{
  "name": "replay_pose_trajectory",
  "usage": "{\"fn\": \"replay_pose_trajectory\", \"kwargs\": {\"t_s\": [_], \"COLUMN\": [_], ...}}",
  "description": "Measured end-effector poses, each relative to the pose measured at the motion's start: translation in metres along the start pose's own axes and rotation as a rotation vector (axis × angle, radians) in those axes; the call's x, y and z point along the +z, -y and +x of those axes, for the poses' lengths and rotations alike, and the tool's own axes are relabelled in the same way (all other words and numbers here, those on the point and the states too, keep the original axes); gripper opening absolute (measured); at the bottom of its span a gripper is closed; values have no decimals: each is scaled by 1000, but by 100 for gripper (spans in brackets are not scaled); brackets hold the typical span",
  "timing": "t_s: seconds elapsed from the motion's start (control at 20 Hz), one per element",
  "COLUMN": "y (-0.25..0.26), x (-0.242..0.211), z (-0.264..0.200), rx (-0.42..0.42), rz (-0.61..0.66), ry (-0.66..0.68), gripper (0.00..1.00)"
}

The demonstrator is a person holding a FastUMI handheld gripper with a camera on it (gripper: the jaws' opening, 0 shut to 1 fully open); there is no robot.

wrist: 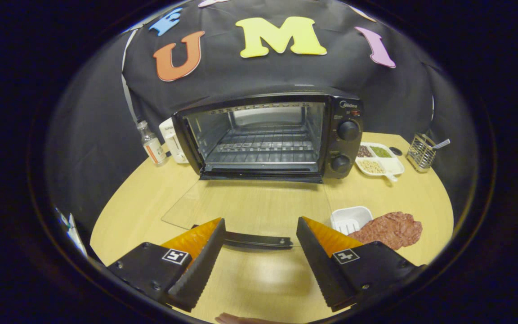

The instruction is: Open the toaster oven, put the food inside, and close the toaster oven door.

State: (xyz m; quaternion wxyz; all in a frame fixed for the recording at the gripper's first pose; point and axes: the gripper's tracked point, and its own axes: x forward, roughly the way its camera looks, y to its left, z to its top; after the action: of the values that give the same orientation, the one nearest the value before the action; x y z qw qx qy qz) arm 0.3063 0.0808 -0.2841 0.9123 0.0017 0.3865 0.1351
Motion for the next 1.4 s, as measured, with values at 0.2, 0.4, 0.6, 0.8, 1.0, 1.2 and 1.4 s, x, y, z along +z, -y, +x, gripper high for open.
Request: {"fn": "replay_pose_trajectory", "kwargs": {"t_s": [0.2, 0.4, 0.6, 0.8, 1.0, 1.2, 1.4], "y": [42, 91, 147, 173, 181, 174, 179], "x": [13, 21, 21, 5, -12, -13, -9], "z": [-22, -49, -59, -51, -40, -43, -49], "rx": [7, 23, 67, 194, 271, 300, 223], "rz": [5, -20, 3, 131, 208, 274, 266], "ry": [-22, -62, -121, -223, -294, -316, -305], "gripper": [99, 99, 97, 88, 65, 30, 18]}}
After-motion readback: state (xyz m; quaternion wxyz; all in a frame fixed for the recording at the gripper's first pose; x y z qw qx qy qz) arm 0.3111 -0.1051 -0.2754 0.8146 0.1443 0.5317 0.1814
